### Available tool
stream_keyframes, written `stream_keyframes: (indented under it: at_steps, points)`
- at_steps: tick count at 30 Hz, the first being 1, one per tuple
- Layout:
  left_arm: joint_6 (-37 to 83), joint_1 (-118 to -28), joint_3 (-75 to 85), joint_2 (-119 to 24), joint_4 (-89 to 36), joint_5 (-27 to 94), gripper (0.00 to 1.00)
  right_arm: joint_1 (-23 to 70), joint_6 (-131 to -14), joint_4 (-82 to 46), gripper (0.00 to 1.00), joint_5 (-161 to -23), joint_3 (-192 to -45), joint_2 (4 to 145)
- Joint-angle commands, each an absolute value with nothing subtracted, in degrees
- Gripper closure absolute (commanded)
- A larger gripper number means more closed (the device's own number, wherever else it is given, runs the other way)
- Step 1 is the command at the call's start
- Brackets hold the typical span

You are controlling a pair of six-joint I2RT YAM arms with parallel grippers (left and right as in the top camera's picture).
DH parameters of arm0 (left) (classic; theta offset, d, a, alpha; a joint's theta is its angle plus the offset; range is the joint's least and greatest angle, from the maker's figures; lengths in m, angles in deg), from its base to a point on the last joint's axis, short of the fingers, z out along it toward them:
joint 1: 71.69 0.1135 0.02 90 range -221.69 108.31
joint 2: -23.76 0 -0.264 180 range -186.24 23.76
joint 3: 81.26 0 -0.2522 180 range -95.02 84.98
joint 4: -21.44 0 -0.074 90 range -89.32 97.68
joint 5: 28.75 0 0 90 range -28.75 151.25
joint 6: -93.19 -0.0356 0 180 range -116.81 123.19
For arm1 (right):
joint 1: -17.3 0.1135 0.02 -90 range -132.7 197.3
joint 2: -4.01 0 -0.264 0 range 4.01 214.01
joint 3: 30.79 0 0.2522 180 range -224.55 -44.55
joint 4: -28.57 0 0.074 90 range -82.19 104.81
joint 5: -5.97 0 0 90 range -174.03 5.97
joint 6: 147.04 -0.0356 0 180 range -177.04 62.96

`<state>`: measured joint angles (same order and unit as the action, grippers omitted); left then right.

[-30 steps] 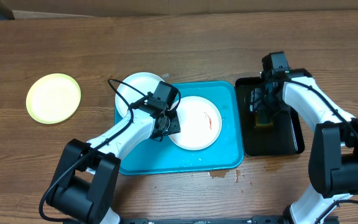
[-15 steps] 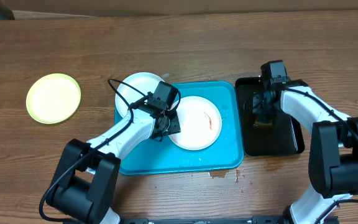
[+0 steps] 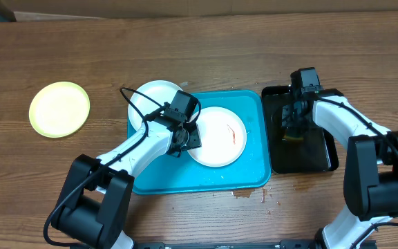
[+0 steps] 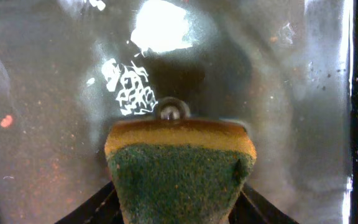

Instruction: Clean dirty plates on tray and stack at the side

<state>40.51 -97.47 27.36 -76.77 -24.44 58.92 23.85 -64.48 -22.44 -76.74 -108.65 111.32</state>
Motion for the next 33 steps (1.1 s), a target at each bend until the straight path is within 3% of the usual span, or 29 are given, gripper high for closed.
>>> stream_keyframes:
  at_steps: [1,3,6,18,21,23,26,28,29,31,33]
  points:
    - [39.35,-97.63,27.66,-77.23,-24.41,58.90,0.43,24.00,-64.29,-23.01,0.37,-76.63,-107.49,110.86]
    - [39.35,-97.63,27.66,-77.23,-24.41,58.90,0.43,24.00,-64.29,-23.14,0.14,-77.68,-107.49,110.86]
    - [39.33,-97.63,27.66,-77.23,-24.44,58.90,0.43,24.00,-64.24,-23.19,0.01,-79.19,-107.75,110.86]
    - [39.35,-97.63,27.66,-77.23,-24.44,58.87,0.43,24.00,-65.29,-36.54,0.01,-79.25,-112.45,110.86]
    - [39.35,-97.63,27.66,-77.23,-24.44,58.87,0.43,24.00,-66.23,-37.33,0.14,-79.45,-112.43,110.86]
    - [39.35,-97.63,27.66,-77.23,-24.44,58.87,0.43,24.00,-66.19,-36.70,0.32,-79.43,-112.43,110.86]
    - [39.35,-97.63,27.66,-77.23,-24.46,58.87,0.43,24.00,-66.17,-35.41,0.73,-79.41,-112.43,110.86]
    - [39.33,-97.63,27.66,-77.23,-24.48,58.87,0.43,24.00,-65.95,-35.08,0.79,-79.34,-112.45,110.86]
    - [39.33,-97.63,27.66,-77.23,-24.50,58.87,0.43,24.00,-65.97,-35.01,0.68,-78.99,-112.45,110.86]
    - [39.33,-97.63,27.66,-77.23,-24.55,58.87,0.43,24.00,-65.97,-34.77,0.18,-78.95,-112.47,110.86]
    - [39.33,-97.63,27.66,-77.23,-24.52,58.85,0.43,24.00,-65.95,-33.83,0.12,-78.09,-112.47,110.86]
